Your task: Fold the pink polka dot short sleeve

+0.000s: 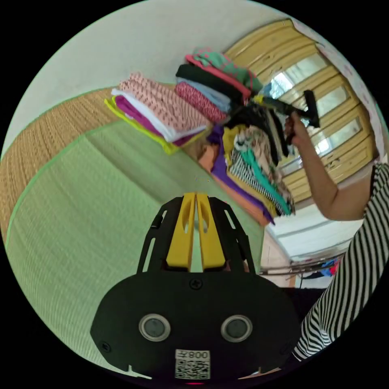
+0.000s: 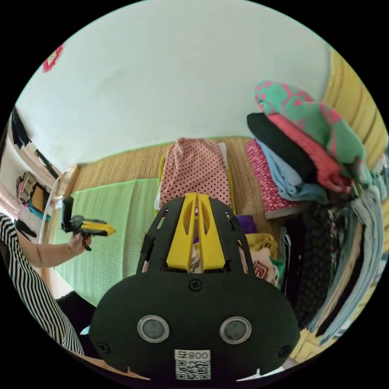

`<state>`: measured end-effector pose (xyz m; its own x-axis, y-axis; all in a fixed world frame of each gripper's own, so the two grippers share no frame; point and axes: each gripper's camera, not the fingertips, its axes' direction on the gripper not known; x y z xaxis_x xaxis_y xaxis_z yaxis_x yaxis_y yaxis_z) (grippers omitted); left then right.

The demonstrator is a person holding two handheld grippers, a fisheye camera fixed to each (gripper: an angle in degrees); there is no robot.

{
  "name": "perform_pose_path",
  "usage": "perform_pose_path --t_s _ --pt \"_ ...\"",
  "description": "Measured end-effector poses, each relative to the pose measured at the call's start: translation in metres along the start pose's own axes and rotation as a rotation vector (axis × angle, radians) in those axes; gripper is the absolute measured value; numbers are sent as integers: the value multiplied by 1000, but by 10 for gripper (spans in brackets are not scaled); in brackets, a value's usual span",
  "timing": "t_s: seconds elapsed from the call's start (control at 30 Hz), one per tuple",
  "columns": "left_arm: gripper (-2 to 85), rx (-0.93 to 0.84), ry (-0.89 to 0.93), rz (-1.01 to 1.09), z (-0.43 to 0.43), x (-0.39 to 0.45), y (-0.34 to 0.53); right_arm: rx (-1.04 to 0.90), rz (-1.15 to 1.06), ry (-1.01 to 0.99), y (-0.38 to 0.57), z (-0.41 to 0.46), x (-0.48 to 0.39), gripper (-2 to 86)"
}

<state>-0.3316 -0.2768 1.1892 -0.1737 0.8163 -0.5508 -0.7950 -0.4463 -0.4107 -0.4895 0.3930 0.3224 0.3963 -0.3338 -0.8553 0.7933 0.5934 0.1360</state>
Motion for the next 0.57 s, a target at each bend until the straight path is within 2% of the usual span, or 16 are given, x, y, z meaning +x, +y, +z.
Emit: perform_pose_path --t_s 0.13,0.23,0.3,0.4,0.5,0.57 --pt "2 -203 -135 36 28 56 72 176 120 96 108 -48 -24 28" --pt "2 -303 -196 75 48 86 99 108 170 82 159 -29 -36 53" --pt "3 -255 -195 98 42 98 109 64 193 89 183 -6 -42 67" --pt "4 -217 -99 41 30 103 118 -10 206 73 210 37 -49 87" --pt "6 -252 -54 35 23 119 116 -54 214 114 233 79 -52 90" --pt "6 -284 -89 76 17 147 113 -63 238 120 246 100 -48 90"
